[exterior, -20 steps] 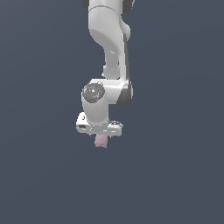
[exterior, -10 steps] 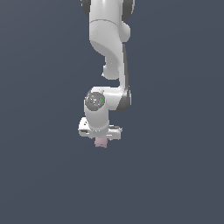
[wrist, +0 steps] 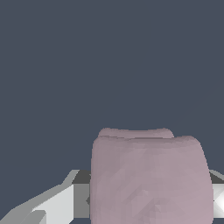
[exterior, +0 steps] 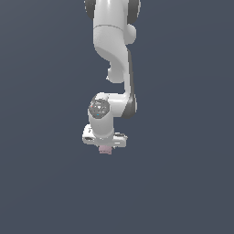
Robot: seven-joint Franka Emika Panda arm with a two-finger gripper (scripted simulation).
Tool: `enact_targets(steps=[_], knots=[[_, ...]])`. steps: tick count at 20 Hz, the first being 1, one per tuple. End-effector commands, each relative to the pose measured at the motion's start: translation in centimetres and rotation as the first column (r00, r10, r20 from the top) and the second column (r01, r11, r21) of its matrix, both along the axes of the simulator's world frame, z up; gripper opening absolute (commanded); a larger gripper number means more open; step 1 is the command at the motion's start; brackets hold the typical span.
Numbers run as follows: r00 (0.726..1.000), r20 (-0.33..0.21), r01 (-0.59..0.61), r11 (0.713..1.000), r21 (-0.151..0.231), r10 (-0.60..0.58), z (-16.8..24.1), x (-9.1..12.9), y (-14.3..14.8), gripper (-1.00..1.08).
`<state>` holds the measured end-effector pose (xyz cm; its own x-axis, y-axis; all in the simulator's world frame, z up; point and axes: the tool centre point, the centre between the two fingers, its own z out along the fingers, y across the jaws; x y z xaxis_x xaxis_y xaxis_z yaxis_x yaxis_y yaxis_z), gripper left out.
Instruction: Pick up the object and move it to a goal position.
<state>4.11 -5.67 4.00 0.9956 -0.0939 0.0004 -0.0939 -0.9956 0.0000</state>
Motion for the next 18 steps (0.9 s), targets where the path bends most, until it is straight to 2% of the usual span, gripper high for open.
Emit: enact_targets(steps=[1,10,18], knots=[[1.0,0.0,0.0,1.0,0.0,0.0,0.0,0.0,0.0,-1.0],[1.0,0.0,0.0,1.0,0.0,0.0,0.3,-0.1,0.2,-1.0],[1.0,0.0,0.0,1.0,0.0,0.0,3.2,-1.1,1.5,-1.0]])
